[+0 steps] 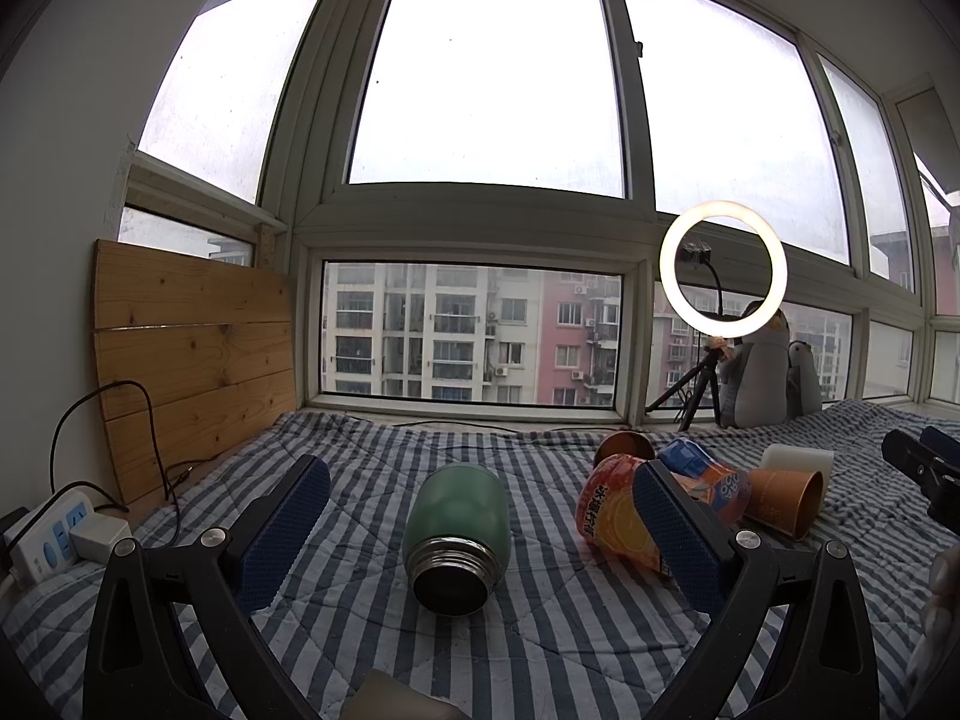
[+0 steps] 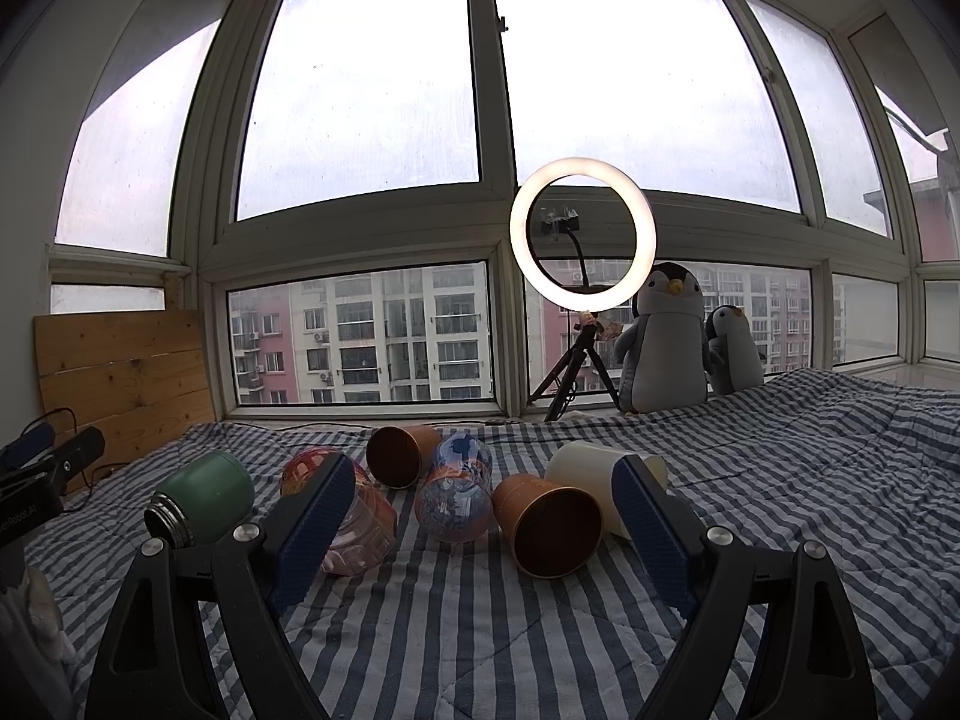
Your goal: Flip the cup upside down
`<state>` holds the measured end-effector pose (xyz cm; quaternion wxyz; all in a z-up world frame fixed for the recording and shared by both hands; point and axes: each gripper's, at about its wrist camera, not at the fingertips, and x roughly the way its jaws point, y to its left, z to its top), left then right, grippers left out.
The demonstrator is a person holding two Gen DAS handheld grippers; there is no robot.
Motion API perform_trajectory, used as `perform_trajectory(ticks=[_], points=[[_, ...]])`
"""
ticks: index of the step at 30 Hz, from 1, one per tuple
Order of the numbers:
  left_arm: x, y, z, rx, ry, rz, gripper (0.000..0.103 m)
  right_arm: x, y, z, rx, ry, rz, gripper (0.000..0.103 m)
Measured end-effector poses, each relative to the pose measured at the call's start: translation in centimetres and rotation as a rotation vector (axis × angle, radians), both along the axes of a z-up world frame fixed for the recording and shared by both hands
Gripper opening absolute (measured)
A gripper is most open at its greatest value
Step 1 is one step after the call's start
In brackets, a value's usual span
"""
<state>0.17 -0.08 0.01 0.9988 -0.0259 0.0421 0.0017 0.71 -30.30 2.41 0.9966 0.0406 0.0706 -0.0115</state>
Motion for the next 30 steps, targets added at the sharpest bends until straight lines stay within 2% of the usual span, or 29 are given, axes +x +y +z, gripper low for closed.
perform_trajectory(ticks=[9, 11, 13, 30], points=[[0.4, 0.0, -0.2, 0.000, 0.013, -0.003, 0.102, 0.1, 0.0, -0.1, 0.000, 0.004, 0.001, 0.085], [0.6, 0.0, -0.3, 0.001, 0.020, -0.004, 0.102, 0.1, 0.0, -0.1, -0.001, 0.006, 0.002, 0.088], [0.8, 0.0, -0.3, 0.001, 0.027, -0.005, 0.102, 0.2, 0.1, -0.1, -0.003, 0.010, 0.007, 0.095], [3.1, -0.1, -0.8, 0.004, 0.123, -0.009, 0.102, 0.9, 1.4, -0.1, -0.068, 0.048, 0.015, 0.097]])
